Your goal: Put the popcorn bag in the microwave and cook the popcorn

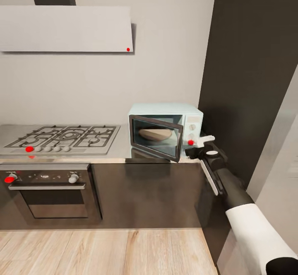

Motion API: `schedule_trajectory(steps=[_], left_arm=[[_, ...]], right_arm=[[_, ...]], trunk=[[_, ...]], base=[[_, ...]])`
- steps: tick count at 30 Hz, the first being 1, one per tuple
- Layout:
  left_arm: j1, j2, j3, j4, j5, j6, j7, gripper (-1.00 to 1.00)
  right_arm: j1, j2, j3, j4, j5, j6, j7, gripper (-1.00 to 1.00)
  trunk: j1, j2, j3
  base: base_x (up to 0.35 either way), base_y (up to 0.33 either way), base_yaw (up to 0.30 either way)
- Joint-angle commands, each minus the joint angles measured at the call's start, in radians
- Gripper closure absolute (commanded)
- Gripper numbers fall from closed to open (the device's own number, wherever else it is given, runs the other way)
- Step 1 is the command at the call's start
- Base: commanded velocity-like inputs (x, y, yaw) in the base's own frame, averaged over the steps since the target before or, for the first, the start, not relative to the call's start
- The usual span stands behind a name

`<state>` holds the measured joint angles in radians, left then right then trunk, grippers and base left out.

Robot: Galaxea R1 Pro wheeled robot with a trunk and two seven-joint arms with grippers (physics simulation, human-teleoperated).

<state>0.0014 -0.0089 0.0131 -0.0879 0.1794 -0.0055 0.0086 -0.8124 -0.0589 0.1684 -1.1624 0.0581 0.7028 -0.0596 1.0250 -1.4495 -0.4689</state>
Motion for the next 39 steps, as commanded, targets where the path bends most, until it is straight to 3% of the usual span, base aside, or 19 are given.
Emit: schedule_trajectory(steps=[1, 4, 7, 9, 24, 31, 39], left_arm=[[0.000, 0.000, 0.001, -0.001, 0.006, -0.001, 0.001, -1.00], [0.000, 0.000, 0.001, -0.001, 0.006, -0.001, 0.001, -1.00], [0.000, 0.000, 0.001, -0.001, 0.006, -0.001, 0.001, -1.00], [0.000, 0.000, 0.001, -0.002, 0.006, -0.001, 0.001, -1.00], [0.000, 0.000, 0.000, -0.001, 0.006, -0.001, 0.001, -1.00], [0.000, 0.000, 0.000, -0.001, 0.006, -0.001, 0.001, -1.00], [0.000, 0.000, 0.000, -0.001, 0.006, -0.001, 0.001, -1.00]], right_arm=[[-0.001, -0.014, 0.003, 0.000, 0.004, 0.009, 0.008, -1.00], [-0.001, -0.050, -0.008, 0.002, 0.003, 0.025, 0.048, -1.00], [-0.001, -0.072, -0.133, 0.000, 0.006, 0.030, 0.085, -1.00], [-0.001, -0.074, -0.166, -0.005, 0.008, 0.030, 0.091, -1.00], [-0.001, -0.062, -0.176, -0.008, 0.005, 0.028, 0.095, -1.00], [-0.001, -0.060, -0.175, -0.007, 0.005, 0.029, 0.165, -1.00], [-0.001, -0.055, -0.175, 0.000, 0.005, 0.025, 0.185, -1.00]], trunk=[[0.000, -0.001, -0.001], [0.000, -0.001, -0.001], [0.000, -0.001, -0.001], [0.000, -0.001, -0.001], [0.000, -0.001, -0.001], [0.000, -0.001, -0.001], [0.000, -0.001, -0.001]], base=[[0.000, 0.000, 0.000], [0.000, 0.000, 0.000], [0.000, 0.000, 0.000], [0.000, 0.000, 0.000], [0.137, 0.000, 0.000], [0.207, 0.000, 0.000], [0.185, 0.000, 0.000]])
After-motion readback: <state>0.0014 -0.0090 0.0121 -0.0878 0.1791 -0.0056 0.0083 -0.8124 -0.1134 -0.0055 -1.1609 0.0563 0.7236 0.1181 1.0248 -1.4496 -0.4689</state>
